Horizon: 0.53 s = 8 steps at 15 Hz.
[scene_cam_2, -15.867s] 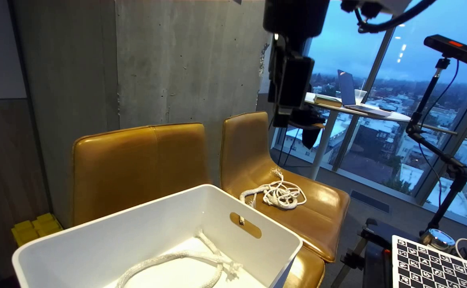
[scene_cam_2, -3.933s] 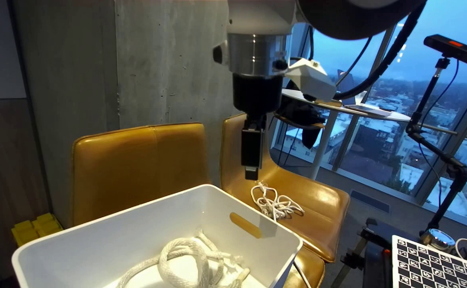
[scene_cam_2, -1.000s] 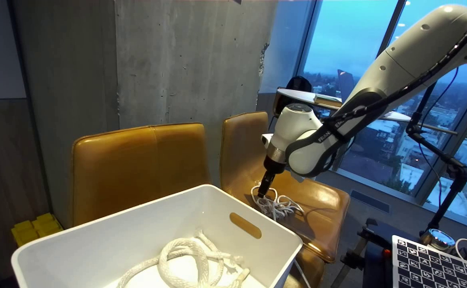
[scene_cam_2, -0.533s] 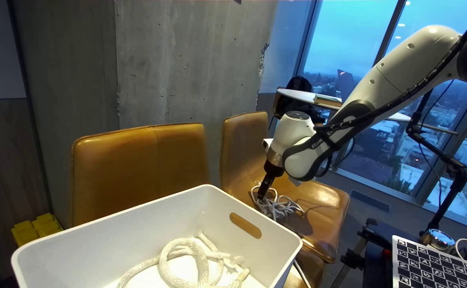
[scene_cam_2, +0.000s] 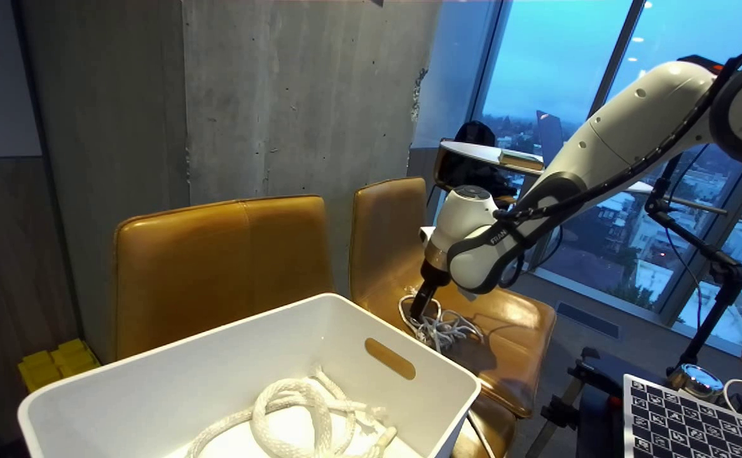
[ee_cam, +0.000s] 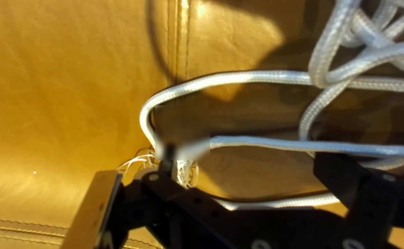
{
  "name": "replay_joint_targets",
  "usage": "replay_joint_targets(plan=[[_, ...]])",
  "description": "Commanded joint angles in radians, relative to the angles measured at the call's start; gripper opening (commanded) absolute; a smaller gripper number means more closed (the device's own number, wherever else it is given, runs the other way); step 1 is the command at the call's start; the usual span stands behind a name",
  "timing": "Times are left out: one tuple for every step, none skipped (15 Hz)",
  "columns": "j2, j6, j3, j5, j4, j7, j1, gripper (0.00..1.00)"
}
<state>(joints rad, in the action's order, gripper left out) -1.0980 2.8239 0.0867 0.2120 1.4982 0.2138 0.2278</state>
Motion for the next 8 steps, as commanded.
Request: replay_joint_targets(plan=[[-0.049,-0.026,-0.012,-0.032,-0.087,0.017,0.021,1.0],[-0.054,-0.031,-0.011,-0.033,-0.1,0.017,0.022,1.0],[-0.058,-0.035,-0.012,-0.034,-0.112,0.017,0.024,1.0],[-0.064,-0.04,-0.011,-0.035,-0.124,0.016,0.025,1.0],[-0.071,-0.046,-0.01,-0.035,-0.135,0.015,0.025,1.0],[-0.076,-0.05,-0.011,-0.035,-0.144,0.016,0.025,1.0],[-0.08,-0.055,-0.012,-0.036,-0.149,0.018,0.027,1.0],[-0.082,-0.062,-0.014,-0.037,-0.153,0.018,0.027,1.0]])
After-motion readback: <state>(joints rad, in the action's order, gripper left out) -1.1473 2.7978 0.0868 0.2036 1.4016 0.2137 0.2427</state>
